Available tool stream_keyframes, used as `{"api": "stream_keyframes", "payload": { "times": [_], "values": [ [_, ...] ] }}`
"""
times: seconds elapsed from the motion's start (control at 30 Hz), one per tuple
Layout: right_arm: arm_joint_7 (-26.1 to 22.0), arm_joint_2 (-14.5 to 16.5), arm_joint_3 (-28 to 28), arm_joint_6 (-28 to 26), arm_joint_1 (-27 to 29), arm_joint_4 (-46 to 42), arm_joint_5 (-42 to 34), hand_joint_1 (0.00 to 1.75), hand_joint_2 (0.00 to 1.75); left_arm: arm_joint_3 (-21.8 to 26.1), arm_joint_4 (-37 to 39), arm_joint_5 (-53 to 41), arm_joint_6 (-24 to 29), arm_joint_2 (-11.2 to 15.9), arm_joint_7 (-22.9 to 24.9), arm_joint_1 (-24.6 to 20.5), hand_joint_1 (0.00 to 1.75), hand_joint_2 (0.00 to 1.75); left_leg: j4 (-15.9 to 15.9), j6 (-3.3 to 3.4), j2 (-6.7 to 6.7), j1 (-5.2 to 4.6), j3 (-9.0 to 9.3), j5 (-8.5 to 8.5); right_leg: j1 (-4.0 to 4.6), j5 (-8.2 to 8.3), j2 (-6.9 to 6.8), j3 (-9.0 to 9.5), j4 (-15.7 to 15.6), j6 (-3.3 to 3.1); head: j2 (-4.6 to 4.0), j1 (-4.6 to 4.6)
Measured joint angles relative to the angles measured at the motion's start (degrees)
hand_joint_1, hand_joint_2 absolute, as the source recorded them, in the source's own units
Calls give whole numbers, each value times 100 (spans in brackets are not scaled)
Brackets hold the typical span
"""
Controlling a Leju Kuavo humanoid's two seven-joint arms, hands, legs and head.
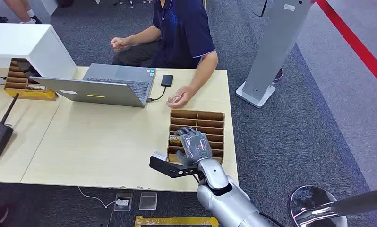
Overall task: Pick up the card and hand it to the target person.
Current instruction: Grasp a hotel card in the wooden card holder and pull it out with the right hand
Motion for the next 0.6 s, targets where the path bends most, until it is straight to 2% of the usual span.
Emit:
{"api": "stream_keyframes", "payload": {
  "times": [0.33, 0.53, 0.6],
  "values": [
    [190, 42, 56, 11, -6, 101, 90, 68, 175, 0, 0, 3, 78, 1, 35, 0, 0, 0, 0, 0, 0, 0, 0, 0, 0, 0, 0, 0, 0, 0, 1, -1],
    [434, 55, 102, 43, -42, 117, 254, 87, 175, 0, 0, -5, 65, 1, 36, 0, 0, 0, 0, 0, 0, 0, 1, 0, 0, 0, 0, 1, 0, 0, 0, -1],
    [495, 55, 109, 66, -61, 117, 294, 104, 175, 0, 0, -20, 38, 1, 35, 0, 0, 0, 0, 0, 1, 0, 1, 0, 0, 0, 0, 1, 0, 0, 1, -1]
  ]
}}
